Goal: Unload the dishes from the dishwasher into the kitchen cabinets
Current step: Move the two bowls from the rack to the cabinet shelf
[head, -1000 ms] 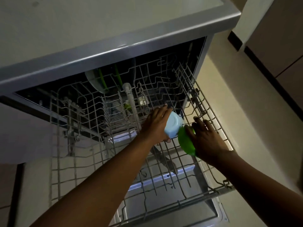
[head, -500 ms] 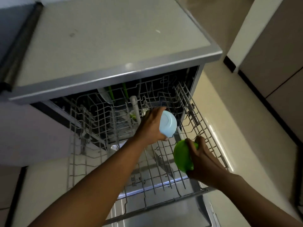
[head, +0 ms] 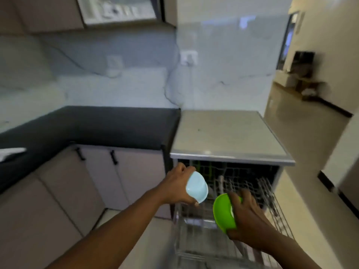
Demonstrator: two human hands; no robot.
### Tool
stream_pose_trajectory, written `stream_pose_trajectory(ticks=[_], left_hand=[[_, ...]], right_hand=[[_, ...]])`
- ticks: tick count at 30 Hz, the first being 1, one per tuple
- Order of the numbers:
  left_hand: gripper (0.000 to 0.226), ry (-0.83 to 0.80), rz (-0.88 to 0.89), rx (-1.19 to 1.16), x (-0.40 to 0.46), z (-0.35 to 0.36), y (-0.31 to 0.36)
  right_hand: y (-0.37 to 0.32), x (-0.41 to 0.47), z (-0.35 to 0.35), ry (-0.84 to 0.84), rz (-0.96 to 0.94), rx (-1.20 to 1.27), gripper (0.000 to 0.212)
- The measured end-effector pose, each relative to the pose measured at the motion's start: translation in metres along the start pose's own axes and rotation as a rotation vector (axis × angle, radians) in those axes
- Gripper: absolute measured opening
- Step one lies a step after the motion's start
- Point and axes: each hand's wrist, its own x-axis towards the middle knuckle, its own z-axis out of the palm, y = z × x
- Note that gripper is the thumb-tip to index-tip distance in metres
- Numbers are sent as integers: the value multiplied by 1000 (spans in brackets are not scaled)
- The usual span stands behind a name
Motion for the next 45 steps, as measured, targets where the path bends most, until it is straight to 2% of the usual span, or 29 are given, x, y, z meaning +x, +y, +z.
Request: stream_pose_trajectory(ticks=[7, 14, 19, 25, 30, 35, 41, 45], left_hand=[[102, 224, -80, -21, -77, -148, -35], [102, 384, -41, -72, -92, -283, -107], [103, 396, 25, -31, -73, -366, -190], [100, 345, 113, -26, -18, -445, -279], [93, 394, 212, -28, 19, -487, -308], [93, 429, 263, -41, 68, -526, -333], [93, 491, 277, 8, 149, -570, -360], [94, 574, 330, 17, 220, -608, -368]], right_hand=[[-117, 20, -104, 203, -227, -58, 113], [-233, 101, -164, 358, -359, 118, 99], [-296, 178, -209, 489, -419, 245, 88], [-352, 267, -270, 622, -357, 368, 87], [-384, 322, -322, 644, -331, 399, 80], [-401, 398, -366, 742, -302, 455, 80], [-398, 526, -424, 852, -296, 418, 71], [-380, 618, -467, 825, -249, 379, 74]])
